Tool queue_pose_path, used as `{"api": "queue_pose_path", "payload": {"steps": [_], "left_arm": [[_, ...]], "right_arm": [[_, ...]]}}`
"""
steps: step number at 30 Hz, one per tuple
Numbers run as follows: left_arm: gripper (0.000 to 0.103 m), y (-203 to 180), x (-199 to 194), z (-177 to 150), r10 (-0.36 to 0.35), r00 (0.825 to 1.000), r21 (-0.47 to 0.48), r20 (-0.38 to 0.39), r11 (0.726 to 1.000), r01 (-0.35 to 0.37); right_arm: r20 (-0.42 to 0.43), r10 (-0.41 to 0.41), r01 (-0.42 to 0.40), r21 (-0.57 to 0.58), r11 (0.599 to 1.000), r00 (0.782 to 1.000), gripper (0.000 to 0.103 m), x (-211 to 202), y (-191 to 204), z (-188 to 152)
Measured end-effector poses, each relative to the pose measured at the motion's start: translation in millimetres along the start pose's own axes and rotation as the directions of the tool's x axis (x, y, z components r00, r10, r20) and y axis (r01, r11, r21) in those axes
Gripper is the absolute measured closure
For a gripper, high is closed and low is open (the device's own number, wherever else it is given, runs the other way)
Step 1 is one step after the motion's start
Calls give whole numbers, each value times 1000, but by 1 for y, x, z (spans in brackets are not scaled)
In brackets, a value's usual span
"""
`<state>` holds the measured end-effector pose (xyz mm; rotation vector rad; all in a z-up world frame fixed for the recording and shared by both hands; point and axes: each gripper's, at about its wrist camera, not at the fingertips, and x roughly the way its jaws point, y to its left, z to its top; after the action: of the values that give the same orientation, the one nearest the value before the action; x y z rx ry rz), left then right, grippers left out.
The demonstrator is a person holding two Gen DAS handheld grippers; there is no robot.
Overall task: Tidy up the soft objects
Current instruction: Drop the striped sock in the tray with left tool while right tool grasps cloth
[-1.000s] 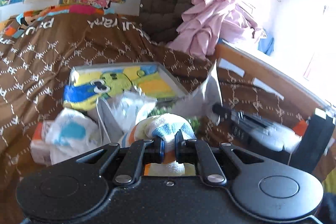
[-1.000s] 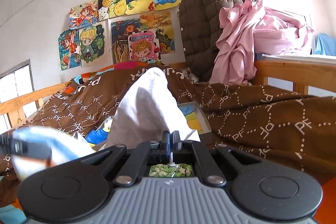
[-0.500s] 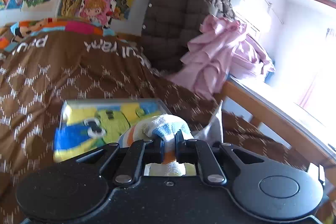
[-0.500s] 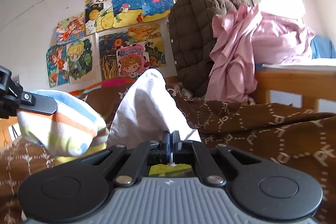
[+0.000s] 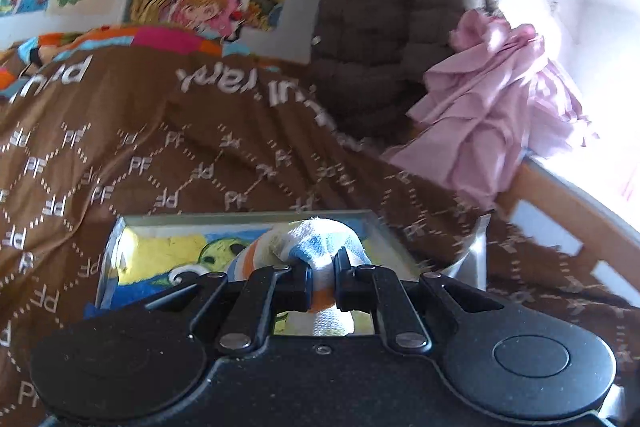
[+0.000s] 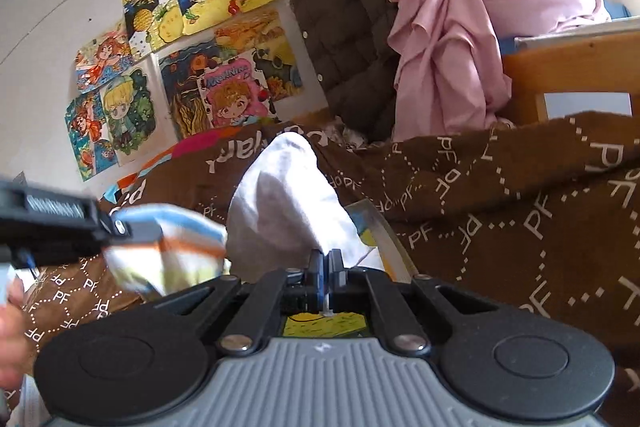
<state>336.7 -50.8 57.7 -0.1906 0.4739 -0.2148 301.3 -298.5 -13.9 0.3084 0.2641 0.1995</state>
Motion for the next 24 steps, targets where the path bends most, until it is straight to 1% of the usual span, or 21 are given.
{"api": "queue_pose_path", "payload": {"steps": [2,7,13,15,16,21,22,23,24], "left_arm": [[92,6,10,-10,17,1000,-15,-15,1000,-17],[92,16,30,-28,32,997,-45,-71,998,-35],[89,21,39,-44,43,992,-42,-116,998,-48],[88,22,40,-46,52,989,-53,-135,997,-60],[87,23,41,-47,57,988,-58,-145,996,-66],[82,24,34,-51,65,988,-65,-141,995,-75],[77,24,31,-52,66,988,-66,-139,995,-76],[71,24,28,-52,67,989,-69,-135,995,-77],[68,24,25,-53,66,989,-72,-129,995,-76]], "right_arm": [[-4,-13,13,-9,1000,1000,101,2,1,-3],[-58,-31,30,-15,999,998,100,12,4,-7],[-85,-45,41,-41,998,995,100,14,11,-9],[-98,-51,47,-46,998,994,98,16,12,-10],[-102,-52,47,-48,998,993,96,16,13,-10],[-107,-49,44,-42,998,993,93,15,12,-10],[-110,-49,45,-38,998,993,93,14,12,-10],[-113,-49,45,-36,998,992,90,14,12,-9],[-115,-49,45,-35,998,992,88,14,12,-7]]}}
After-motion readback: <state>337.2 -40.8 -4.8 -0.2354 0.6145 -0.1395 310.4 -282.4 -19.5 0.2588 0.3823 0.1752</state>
